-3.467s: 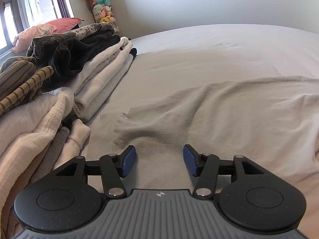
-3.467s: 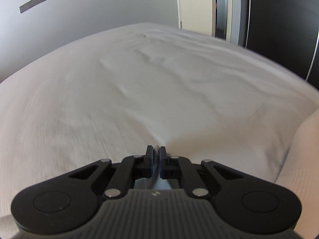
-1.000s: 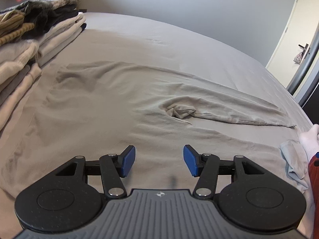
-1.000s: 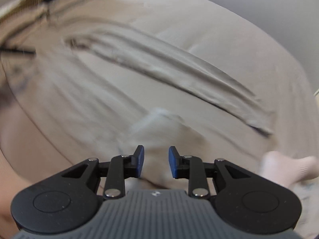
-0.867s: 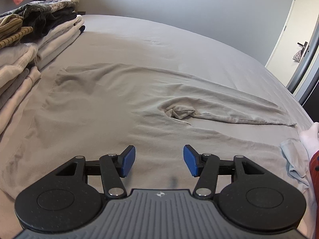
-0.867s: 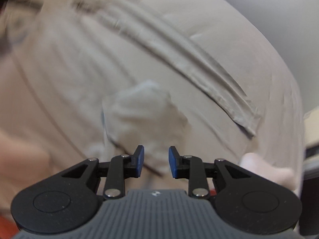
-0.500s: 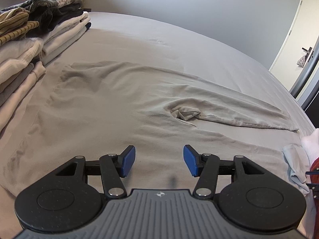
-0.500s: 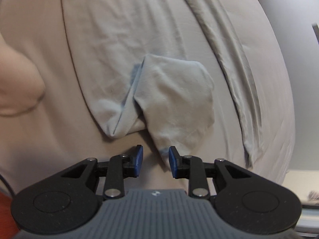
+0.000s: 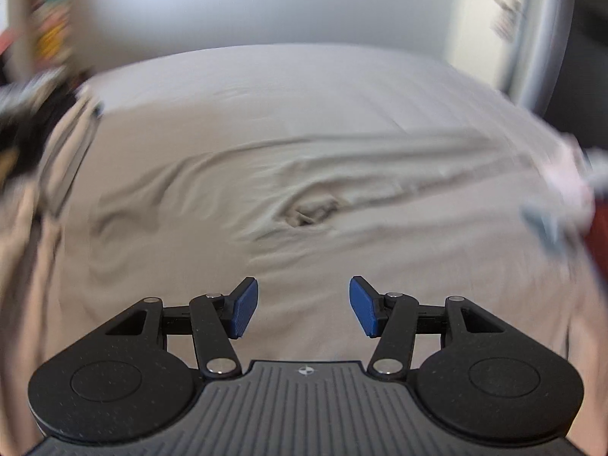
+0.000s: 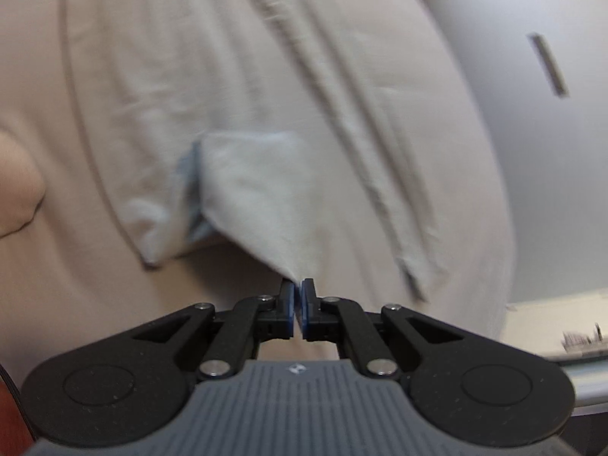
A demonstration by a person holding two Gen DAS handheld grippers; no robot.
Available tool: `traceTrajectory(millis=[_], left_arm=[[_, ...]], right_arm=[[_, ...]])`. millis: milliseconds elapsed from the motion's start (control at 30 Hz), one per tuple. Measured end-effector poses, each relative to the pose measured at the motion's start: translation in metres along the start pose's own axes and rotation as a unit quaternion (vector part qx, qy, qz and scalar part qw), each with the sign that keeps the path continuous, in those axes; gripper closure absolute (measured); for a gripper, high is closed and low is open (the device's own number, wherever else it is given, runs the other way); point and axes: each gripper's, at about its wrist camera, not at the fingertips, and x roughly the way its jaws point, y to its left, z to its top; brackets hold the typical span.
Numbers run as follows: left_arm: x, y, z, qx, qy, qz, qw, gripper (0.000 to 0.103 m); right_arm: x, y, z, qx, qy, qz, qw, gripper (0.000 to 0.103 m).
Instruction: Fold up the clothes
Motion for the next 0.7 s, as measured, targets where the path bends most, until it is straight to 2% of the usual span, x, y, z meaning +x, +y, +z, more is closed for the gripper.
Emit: traceTrajectory(millis=[67,167,233,367,467,567,700], left_arm=[[-0.008,-0.006,0.001,0.066,0.019,-0.012,0.9976,0.04],[-0.012,-0.014,-0.005,0.156,0.058,-0.026,0.9857,0.04],[-0.013,-0.019,-0.012,0.207,0.088,-0.035,0.9739,0.04],[-0.001,-0.024,-0.029,0.277,0.148,-0.04,0.9487,0.04],[0.008,-0.024,-0.042,0.313,0.174,-0.029,0.9332,0.04],[0.014,-0.016,-0.05,0.326,0.195,-0.024,0.9247,0.04],[0.011,-0.006,-0.058,0.338,0.208,-0.023,0.9176,0.04]], right_arm=[[-0.013,-0.02,-0.009,0.024,0.005,-0.025,0.999,0.099],[-0.024,-0.044,-0.024,0.045,0.023,-0.058,0.997,0.099],[-0.028,-0.056,-0.036,0.052,0.038,-0.078,0.995,0.099],[-0.028,-0.068,-0.059,0.056,0.071,-0.1,0.991,0.099],[-0.022,-0.069,-0.073,0.056,0.095,-0.107,0.988,0.099],[-0.016,-0.066,-0.081,0.056,0.11,-0.096,0.988,0.099],[-0.024,-0.045,-0.082,0.058,0.109,-0.1,0.987,0.099]])
